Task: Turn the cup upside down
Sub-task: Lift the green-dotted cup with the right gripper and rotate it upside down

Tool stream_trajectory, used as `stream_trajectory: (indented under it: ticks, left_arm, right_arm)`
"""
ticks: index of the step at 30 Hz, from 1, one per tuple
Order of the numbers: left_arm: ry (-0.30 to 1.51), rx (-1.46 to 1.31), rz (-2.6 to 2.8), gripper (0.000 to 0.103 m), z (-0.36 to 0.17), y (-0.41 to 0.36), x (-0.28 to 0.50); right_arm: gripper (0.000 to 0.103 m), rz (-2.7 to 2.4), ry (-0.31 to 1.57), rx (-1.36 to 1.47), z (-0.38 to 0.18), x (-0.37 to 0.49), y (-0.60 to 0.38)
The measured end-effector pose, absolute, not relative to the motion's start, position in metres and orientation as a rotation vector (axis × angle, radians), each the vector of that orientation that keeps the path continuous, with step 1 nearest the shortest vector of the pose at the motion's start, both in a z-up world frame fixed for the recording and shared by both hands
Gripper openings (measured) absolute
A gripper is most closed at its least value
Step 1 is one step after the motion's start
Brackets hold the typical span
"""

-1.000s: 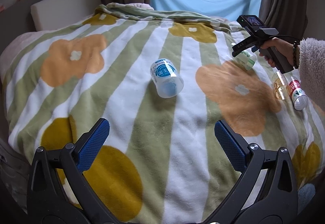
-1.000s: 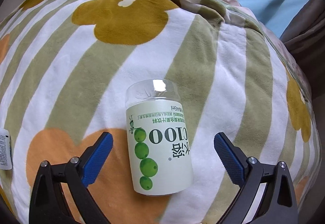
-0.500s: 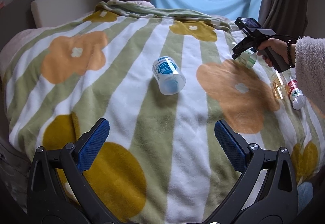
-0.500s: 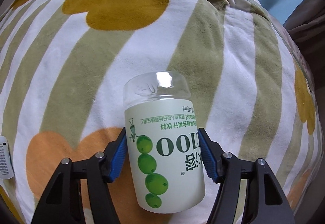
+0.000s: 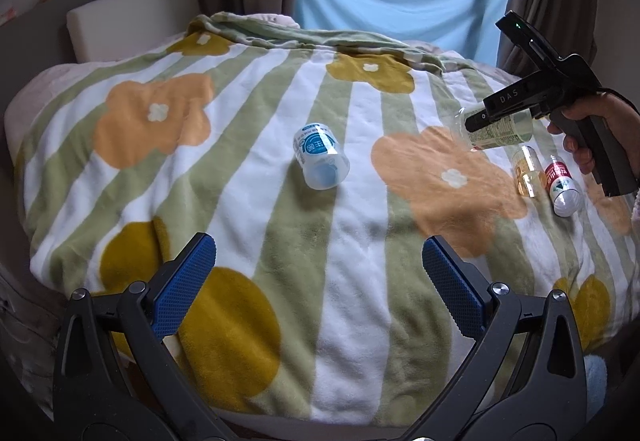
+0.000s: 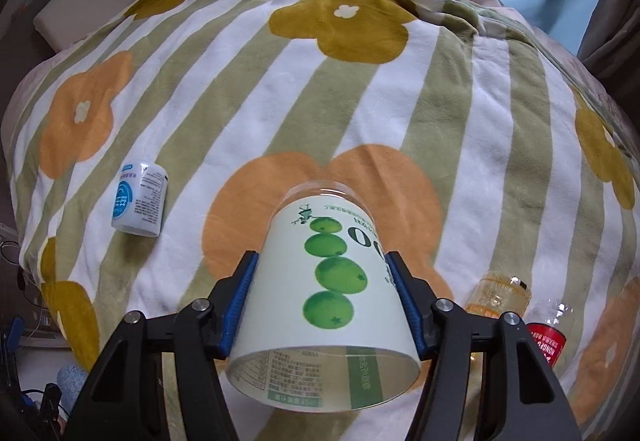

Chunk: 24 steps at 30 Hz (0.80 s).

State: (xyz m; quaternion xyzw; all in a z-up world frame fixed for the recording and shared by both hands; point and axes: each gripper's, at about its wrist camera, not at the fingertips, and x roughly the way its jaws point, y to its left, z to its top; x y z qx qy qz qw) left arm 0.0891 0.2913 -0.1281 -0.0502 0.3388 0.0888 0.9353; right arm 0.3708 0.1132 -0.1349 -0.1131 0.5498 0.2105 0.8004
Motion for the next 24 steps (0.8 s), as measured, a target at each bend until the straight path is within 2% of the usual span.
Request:
stream_trajectory:
  ticks: [7, 11, 24]
  left_arm:
    - [0.695, -0.086, 0.143, 0.103, -0.119, 0.271, 0.059]
    - [0.7, -0.087, 0.127, 0.103, -0.119, 0.262, 0.044]
    - [0.737, -0.099, 0.118, 0.103, -0.132, 0.259, 0.025]
  right_arm:
    - [0.058, 0.537, 1.221, -0.144, -0.142, 0.287, 0.107]
    - [0.058, 0.546, 1.212, -0.183, -0.151, 0.255, 0.114]
    - [0.058, 0.515, 1.026, -0.214, -0.189, 0.214, 0.129]
